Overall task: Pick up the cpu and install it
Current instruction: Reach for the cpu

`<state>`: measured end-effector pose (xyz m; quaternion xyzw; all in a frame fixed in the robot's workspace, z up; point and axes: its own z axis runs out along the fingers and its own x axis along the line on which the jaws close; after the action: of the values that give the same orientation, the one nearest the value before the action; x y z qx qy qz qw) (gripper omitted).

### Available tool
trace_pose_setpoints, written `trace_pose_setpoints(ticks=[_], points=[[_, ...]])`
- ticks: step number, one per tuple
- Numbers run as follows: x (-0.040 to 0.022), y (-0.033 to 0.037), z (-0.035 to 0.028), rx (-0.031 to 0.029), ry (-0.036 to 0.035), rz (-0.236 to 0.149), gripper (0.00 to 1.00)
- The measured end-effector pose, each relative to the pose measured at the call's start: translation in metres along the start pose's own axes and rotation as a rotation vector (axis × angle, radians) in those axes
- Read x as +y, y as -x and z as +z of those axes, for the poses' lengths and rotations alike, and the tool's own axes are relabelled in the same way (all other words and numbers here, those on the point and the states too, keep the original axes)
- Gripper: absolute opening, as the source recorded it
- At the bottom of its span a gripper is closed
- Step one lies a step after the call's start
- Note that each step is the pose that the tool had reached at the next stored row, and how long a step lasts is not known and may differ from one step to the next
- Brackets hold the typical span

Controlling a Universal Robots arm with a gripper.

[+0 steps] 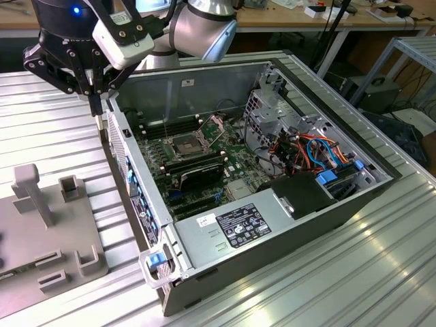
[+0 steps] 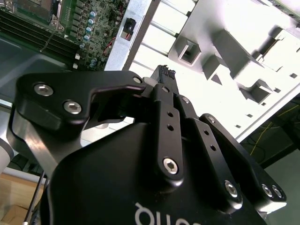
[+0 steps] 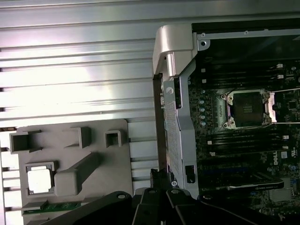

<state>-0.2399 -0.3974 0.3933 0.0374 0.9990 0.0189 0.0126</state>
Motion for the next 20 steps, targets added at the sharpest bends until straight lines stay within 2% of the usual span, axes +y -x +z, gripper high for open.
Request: trace_pose_setpoints(ticks=[6,12,20], points=[[-0.0001,-0.0019,0.0,0.0,0.0001,0.0,0.11],[-0.0005,-0.0066,-0.0001,-0.0001,0.0001,0.0,0.11],[-0.0006,-0.0078,-0.0002,0.0,0.0,0.0,0.11]])
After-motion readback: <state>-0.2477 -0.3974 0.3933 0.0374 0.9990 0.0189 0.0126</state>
